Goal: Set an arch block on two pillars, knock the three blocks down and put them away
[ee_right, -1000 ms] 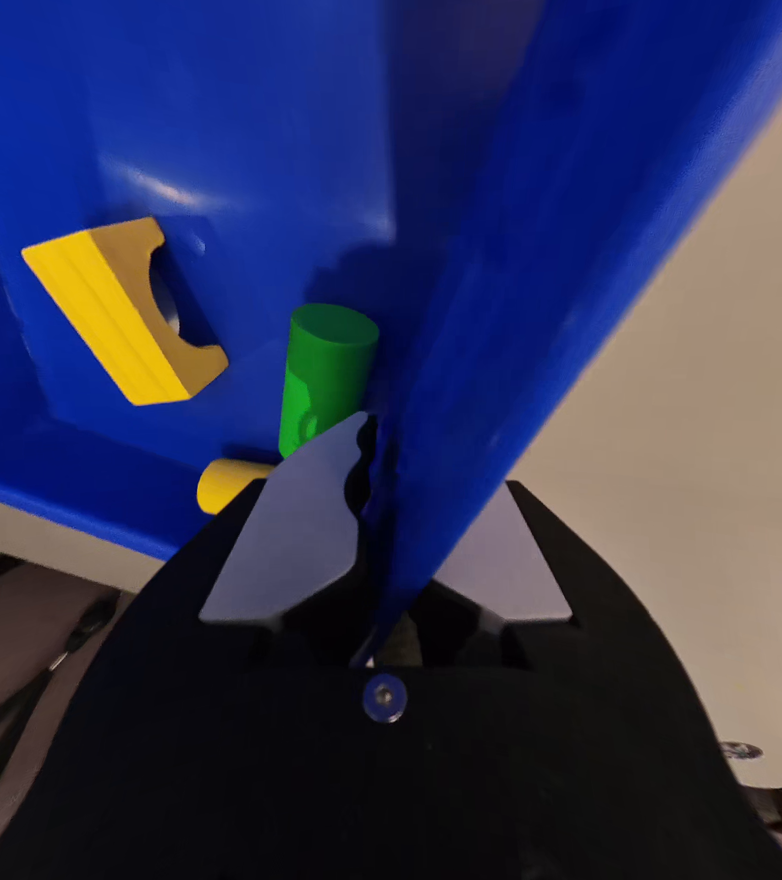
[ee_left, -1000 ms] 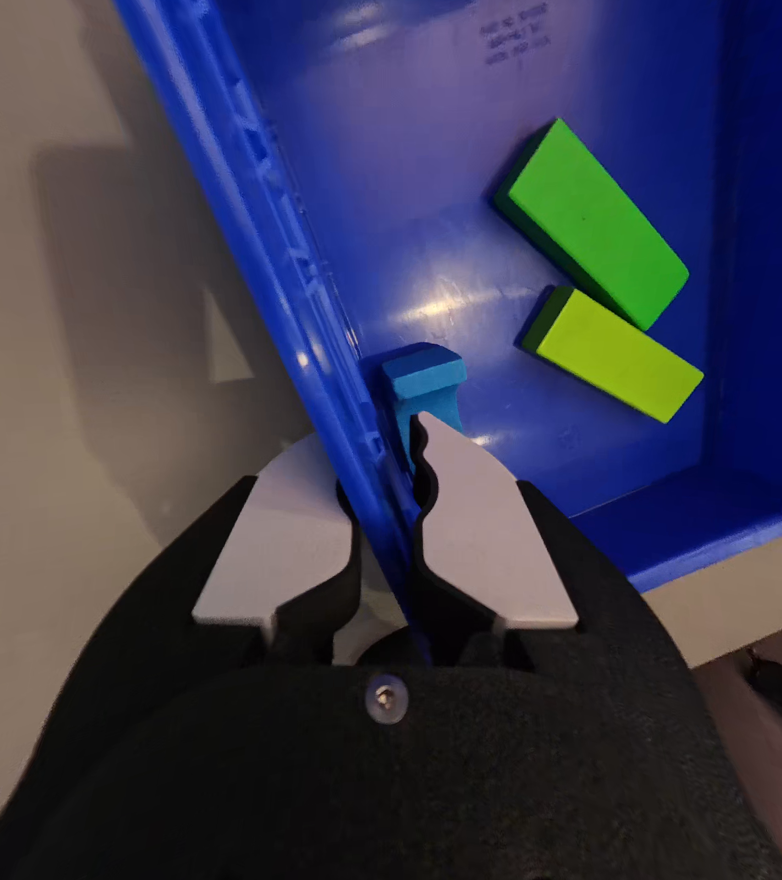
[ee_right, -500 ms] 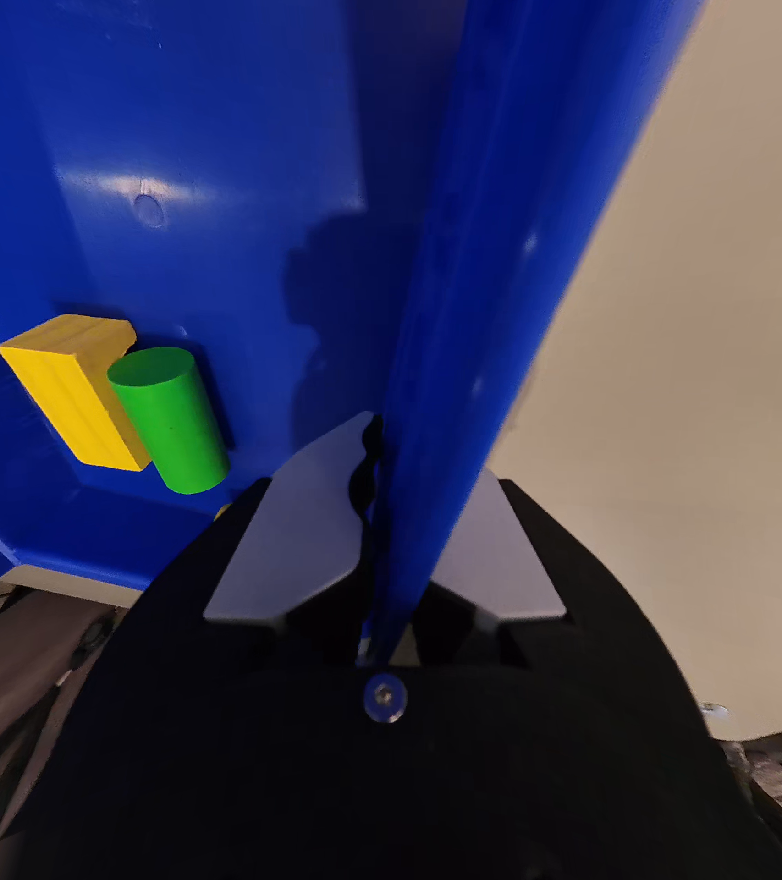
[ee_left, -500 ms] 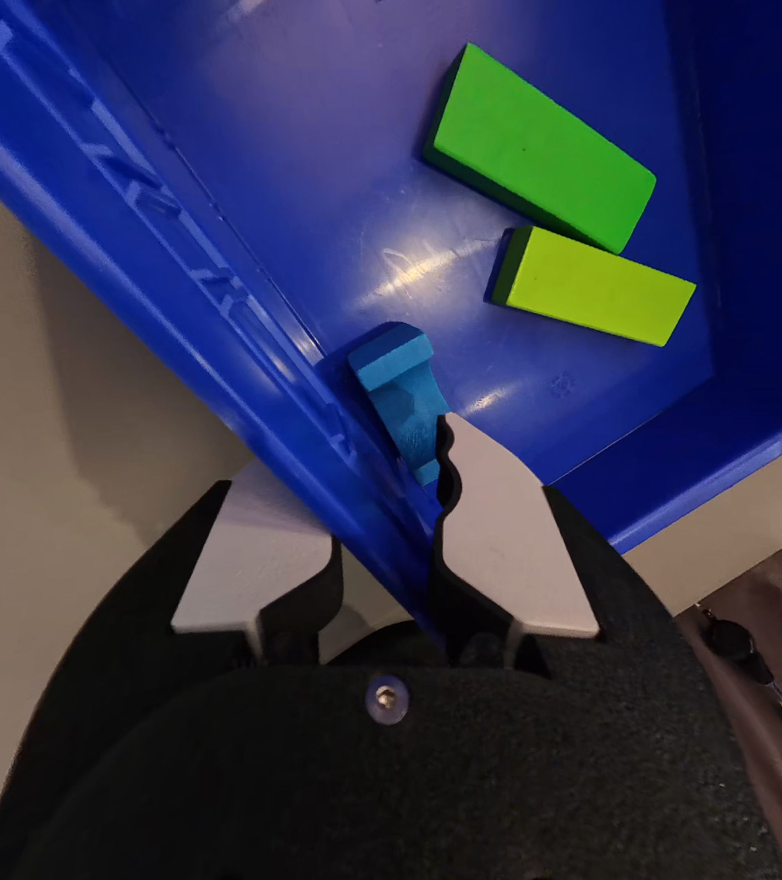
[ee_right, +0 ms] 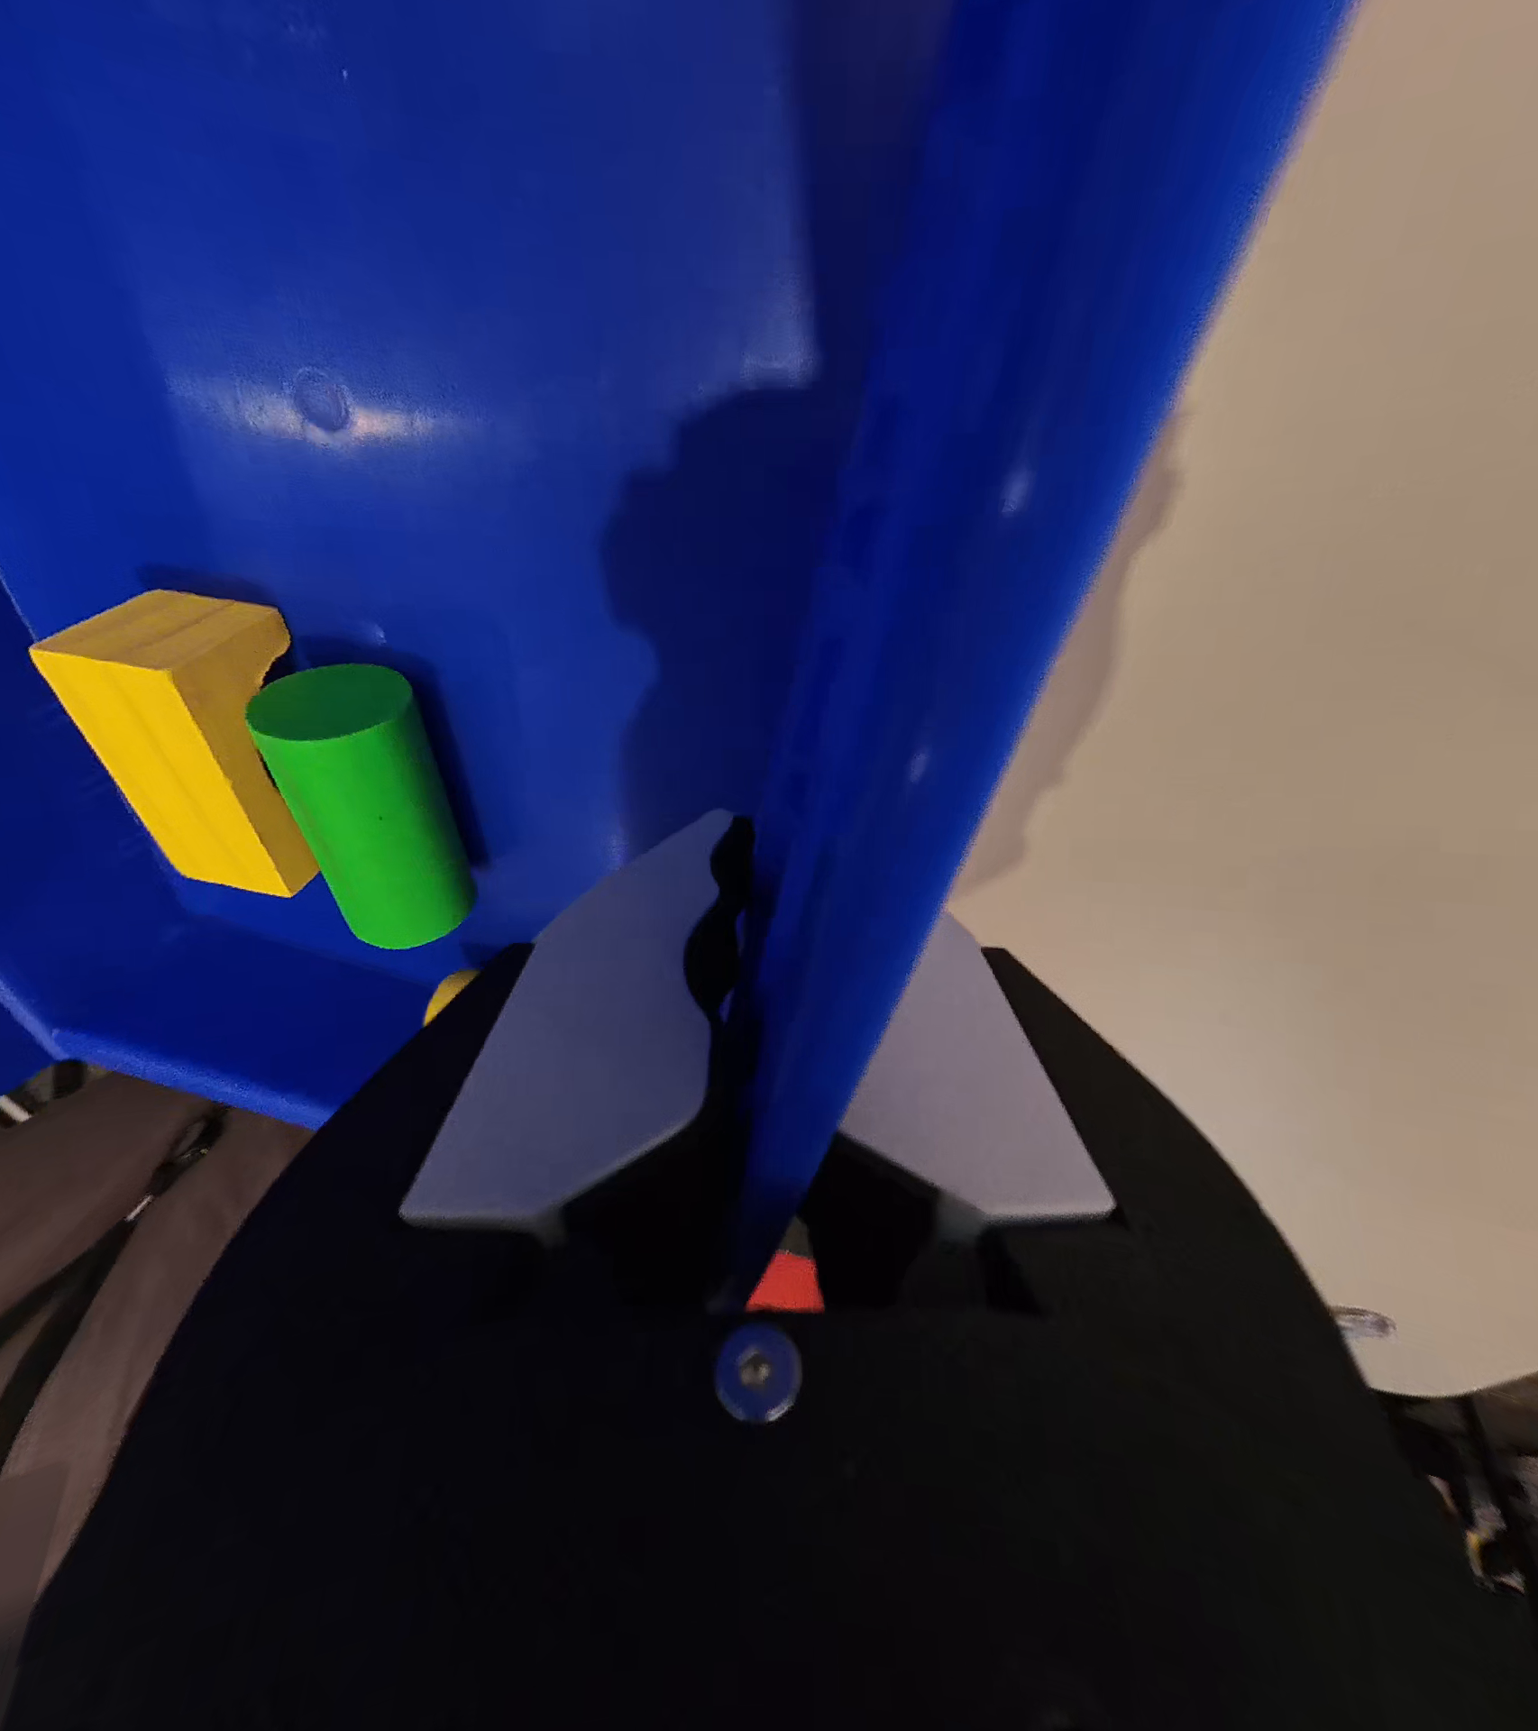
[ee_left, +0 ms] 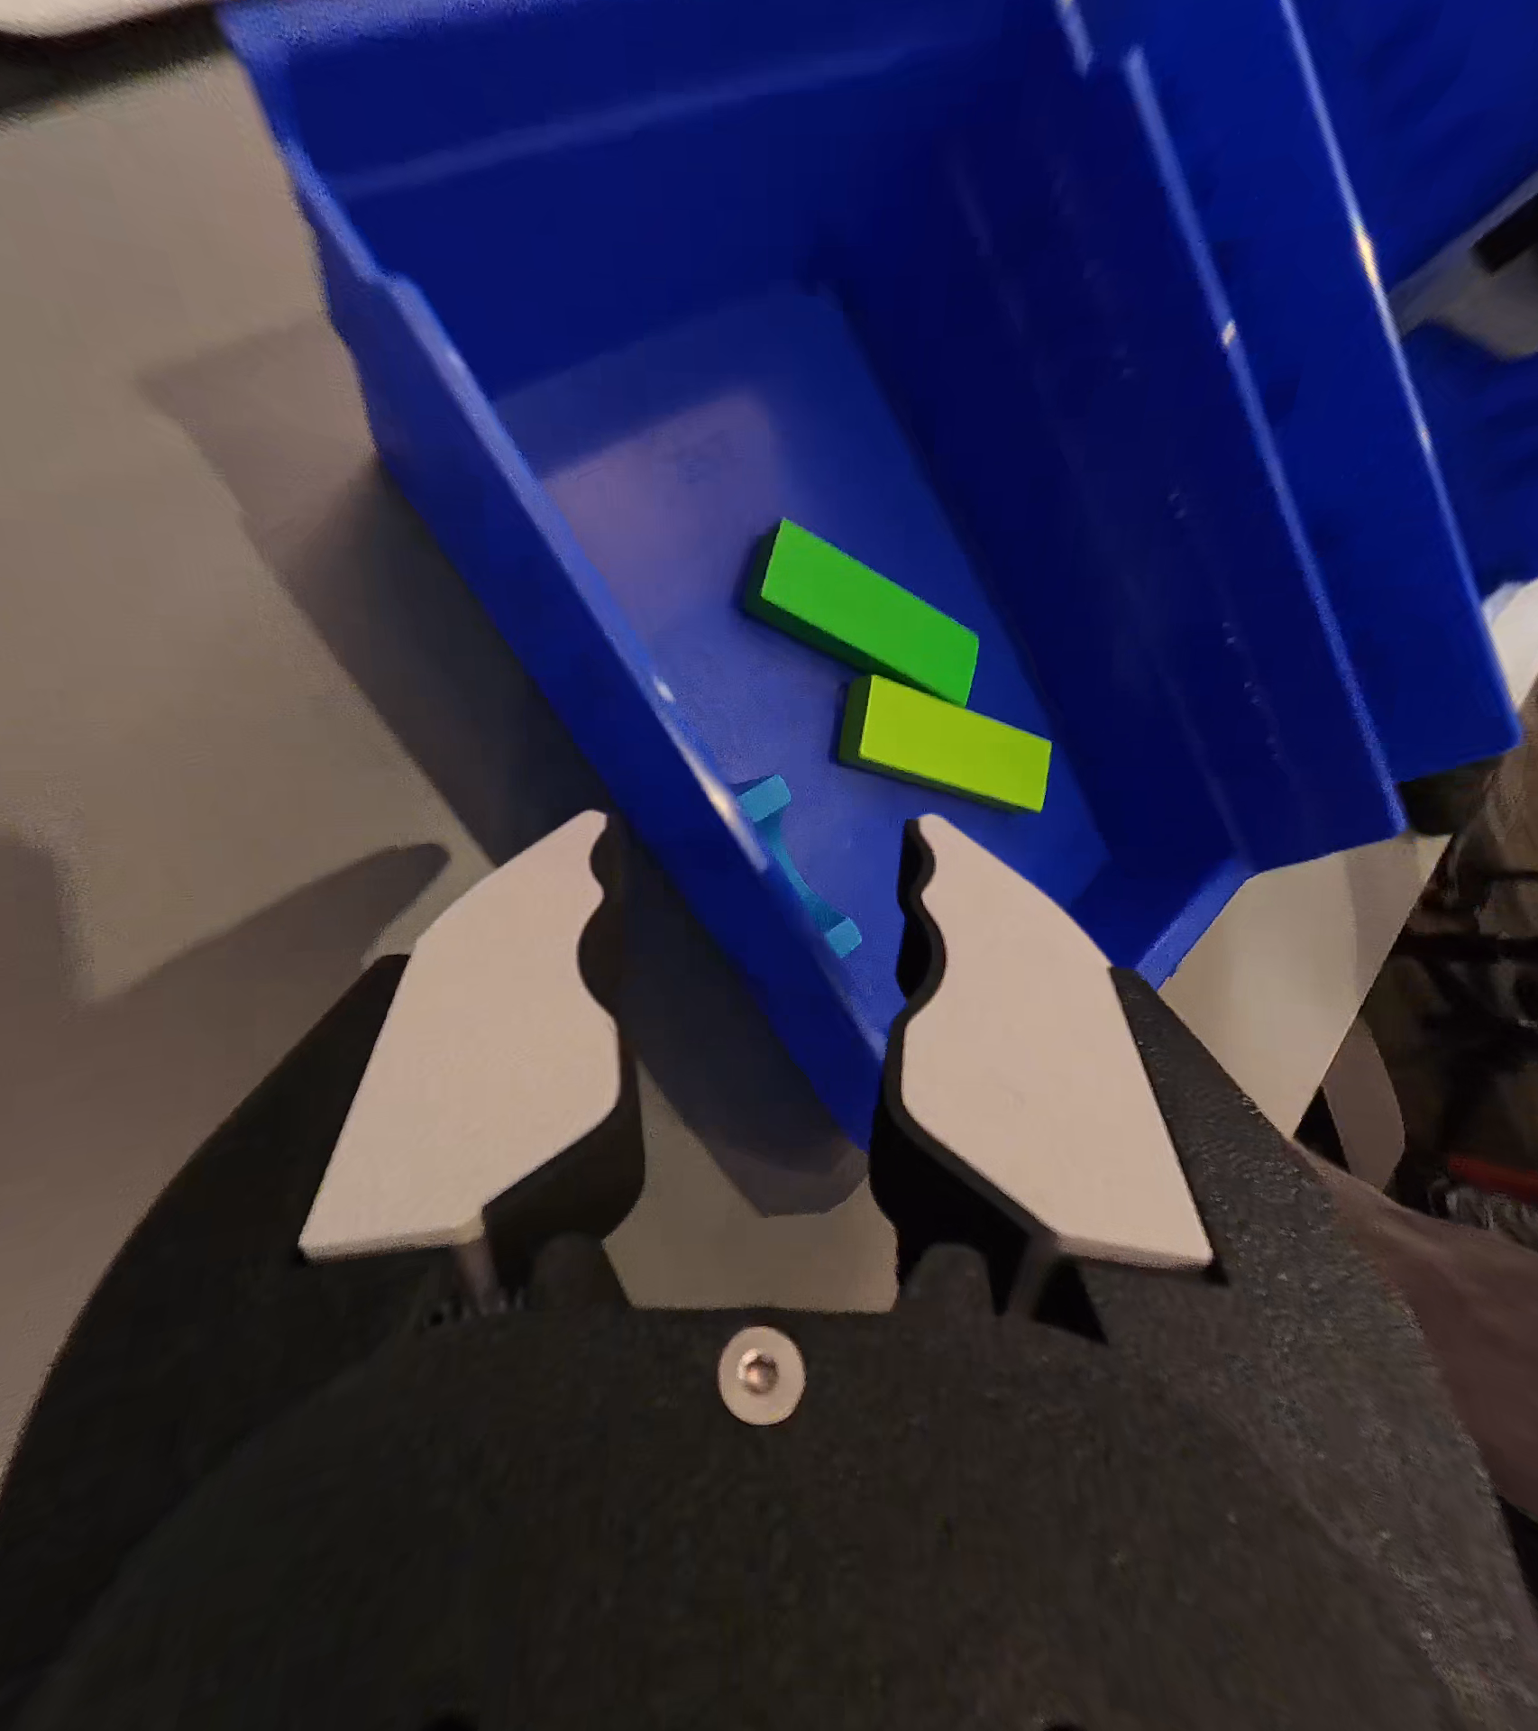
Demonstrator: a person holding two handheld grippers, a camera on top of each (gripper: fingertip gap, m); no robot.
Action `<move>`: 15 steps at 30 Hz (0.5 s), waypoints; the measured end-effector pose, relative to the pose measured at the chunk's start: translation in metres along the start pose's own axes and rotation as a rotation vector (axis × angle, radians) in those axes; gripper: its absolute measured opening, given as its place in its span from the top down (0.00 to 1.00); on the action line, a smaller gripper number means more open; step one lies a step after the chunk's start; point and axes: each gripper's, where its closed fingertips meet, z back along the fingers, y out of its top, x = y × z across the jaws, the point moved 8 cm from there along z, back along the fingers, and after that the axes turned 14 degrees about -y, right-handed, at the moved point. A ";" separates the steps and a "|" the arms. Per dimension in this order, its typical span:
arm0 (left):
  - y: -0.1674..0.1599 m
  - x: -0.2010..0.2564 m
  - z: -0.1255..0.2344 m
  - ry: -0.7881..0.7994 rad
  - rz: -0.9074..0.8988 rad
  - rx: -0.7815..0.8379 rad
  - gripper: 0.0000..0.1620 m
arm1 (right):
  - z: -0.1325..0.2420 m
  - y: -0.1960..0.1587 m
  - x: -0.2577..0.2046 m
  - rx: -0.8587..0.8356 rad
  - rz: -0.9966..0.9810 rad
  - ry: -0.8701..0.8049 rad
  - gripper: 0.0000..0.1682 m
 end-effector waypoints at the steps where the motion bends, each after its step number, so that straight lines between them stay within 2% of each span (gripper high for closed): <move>1: -0.001 0.000 0.012 0.004 -0.009 0.036 0.64 | 0.005 -0.002 0.003 0.006 -0.012 0.011 0.97; 4: -0.010 -0.004 0.051 0.068 0.007 0.105 0.64 | 0.032 -0.005 0.010 0.038 -0.046 -0.005 0.97; 8: -0.031 -0.014 0.102 0.167 0.066 0.207 0.64 | 0.089 -0.006 -0.002 0.048 -0.039 -0.116 0.97; 11: -0.047 -0.018 0.134 0.142 0.103 0.318 0.62 | 0.132 0.002 -0.034 0.065 0.008 -0.184 0.97; 15: -0.072 -0.019 0.174 0.120 0.150 0.475 0.63 | 0.173 0.023 -0.112 0.110 0.132 -0.167 0.96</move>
